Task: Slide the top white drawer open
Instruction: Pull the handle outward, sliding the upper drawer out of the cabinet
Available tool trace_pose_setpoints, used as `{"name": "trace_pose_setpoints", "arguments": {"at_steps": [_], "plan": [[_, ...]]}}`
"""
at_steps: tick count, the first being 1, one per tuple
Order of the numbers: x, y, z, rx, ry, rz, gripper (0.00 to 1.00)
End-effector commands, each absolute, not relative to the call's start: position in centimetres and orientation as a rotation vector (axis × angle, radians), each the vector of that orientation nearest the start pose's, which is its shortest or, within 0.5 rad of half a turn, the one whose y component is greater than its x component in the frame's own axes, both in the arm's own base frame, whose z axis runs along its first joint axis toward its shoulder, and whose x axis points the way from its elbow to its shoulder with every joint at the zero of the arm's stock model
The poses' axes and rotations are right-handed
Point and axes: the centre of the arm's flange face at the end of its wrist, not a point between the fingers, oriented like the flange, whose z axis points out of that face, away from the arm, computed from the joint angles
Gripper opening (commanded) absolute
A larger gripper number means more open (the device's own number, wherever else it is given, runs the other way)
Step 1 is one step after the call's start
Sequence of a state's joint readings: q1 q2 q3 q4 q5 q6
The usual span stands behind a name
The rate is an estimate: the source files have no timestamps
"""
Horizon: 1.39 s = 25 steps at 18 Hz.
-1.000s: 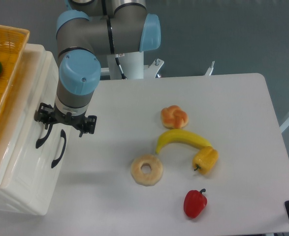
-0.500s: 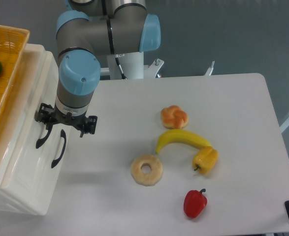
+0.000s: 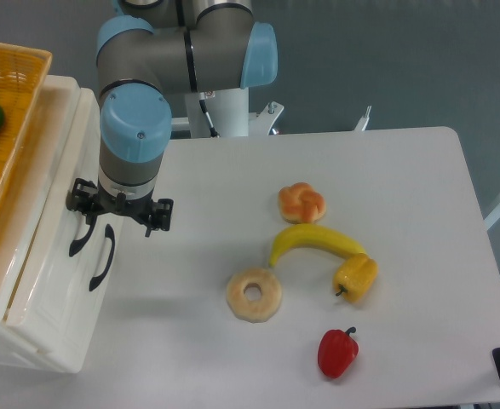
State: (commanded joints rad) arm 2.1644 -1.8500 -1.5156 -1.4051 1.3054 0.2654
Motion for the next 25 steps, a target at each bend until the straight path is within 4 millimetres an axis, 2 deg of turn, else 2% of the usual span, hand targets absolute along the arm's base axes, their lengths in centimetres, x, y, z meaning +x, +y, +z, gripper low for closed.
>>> {"name": "trace_pose_setpoints", "arguments": {"at_steps": [13, 17, 25], "plan": [[-20.8, 58.0, 38.9, -3.001, -0.52, -0.39, 1.0], [-21.2, 57.7, 38.8, -3.038, -0.468, -0.319, 1.0], [-22.6, 57.2, 39.0, -3.025, -0.495, -0.313, 1.0]]}}
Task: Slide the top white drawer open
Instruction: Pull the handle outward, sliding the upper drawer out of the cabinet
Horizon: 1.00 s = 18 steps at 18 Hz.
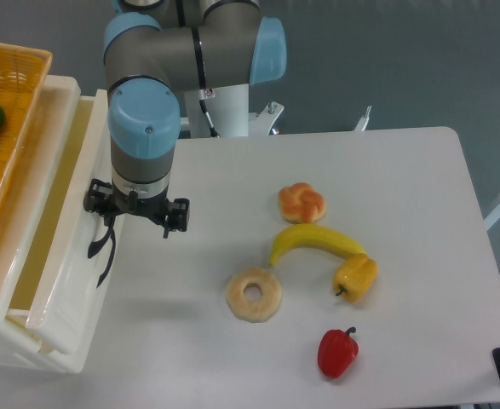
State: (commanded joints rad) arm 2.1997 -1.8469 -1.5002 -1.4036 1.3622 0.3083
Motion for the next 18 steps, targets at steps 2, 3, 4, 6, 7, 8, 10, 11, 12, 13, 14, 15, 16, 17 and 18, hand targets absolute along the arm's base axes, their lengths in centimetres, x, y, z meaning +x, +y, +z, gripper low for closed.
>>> {"name": "trace_pose_setpoints", "arguments": {"at_steps": [2, 3, 4, 6, 7, 8, 10, 11, 12, 13, 14, 15, 16, 17, 18], "plan": [[-23.2, 57.0, 39.2, -3.02, -0.508, -0.31, 1.0], [-23.3, 57.0, 39.2, -3.018, -0.51, -0.309, 1.0], [-23.6, 56.9, 39.3, -3.015, -0.516, -0.307, 1.0], [-23.8, 57.0, 39.4, -3.014, -0.502, -0.304, 1.0], [-23.9, 56.9, 39.4, -3.015, -0.495, -0.304, 1.0], [-24.2, 56.8, 39.3, -3.014, -0.495, -0.304, 1.0], [-24.6, 56.6, 39.4, -3.013, -0.482, -0.301, 1.0], [-25.0, 56.5, 39.5, -3.01, -0.486, -0.299, 1.0], [-25.3, 56.4, 39.5, -3.009, -0.493, -0.299, 1.0], [-25.6, 56.2, 39.5, -3.005, -0.502, -0.297, 1.0], [-25.7, 56.2, 39.4, -3.006, -0.502, -0.298, 1.0], [-25.9, 56.3, 39.5, -3.005, -0.492, -0.295, 1.0], [-26.1, 56.2, 39.6, -3.006, -0.476, -0.294, 1.0], [-26.6, 56.1, 39.7, -3.004, -0.471, -0.291, 1.0], [-27.1, 55.8, 39.8, -3.0, -0.481, -0.289, 1.0]]}}
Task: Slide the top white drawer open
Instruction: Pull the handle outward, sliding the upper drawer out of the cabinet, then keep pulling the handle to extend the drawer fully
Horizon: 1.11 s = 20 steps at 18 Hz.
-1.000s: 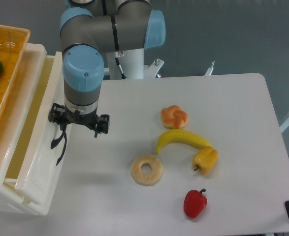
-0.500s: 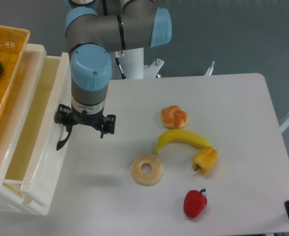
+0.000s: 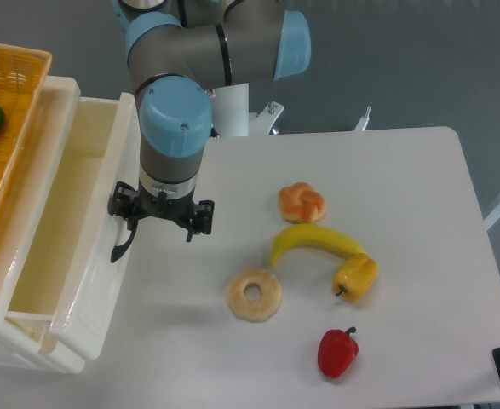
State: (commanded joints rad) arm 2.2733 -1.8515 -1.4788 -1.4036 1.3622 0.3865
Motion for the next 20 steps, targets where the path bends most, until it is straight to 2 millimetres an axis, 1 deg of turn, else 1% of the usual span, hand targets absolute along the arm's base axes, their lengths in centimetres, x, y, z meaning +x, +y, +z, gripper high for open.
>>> {"name": "trace_pose_setpoints", "arguments": {"at_steps": [4, 12, 20], "plan": [[-28.5, 55.1, 39.9, -2.988, -0.514, -0.286, 1.0], [-30.7, 54.0, 40.0, -2.975, -0.535, -0.285, 1.0], [-31.2, 53.9, 40.0, -2.964, -0.541, -0.276, 1.0]]}}
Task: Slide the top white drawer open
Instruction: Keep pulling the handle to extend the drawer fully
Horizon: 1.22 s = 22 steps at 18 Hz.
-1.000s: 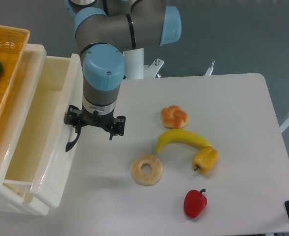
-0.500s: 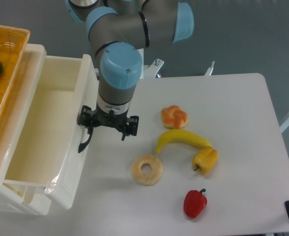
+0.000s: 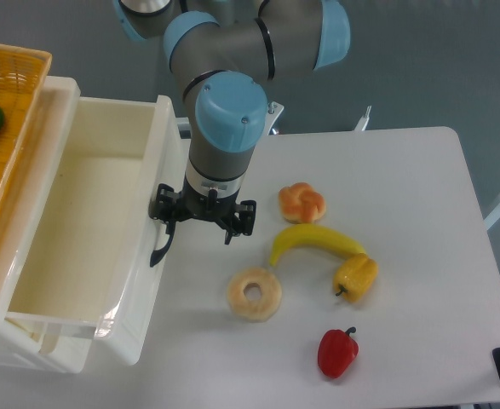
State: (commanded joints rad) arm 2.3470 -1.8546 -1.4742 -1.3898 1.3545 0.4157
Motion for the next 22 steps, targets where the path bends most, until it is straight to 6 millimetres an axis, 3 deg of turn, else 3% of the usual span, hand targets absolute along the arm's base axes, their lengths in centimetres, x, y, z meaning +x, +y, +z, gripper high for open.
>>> {"name": "trace_pose_setpoints", "arguments": {"at_steps": [12, 22], "plan": [[-32.9, 53.1, 39.8, -2.939, -0.586, -0.303, 1.0], [-33.0, 53.2, 39.8, -2.883, -0.601, -0.399, 1.0]]}}
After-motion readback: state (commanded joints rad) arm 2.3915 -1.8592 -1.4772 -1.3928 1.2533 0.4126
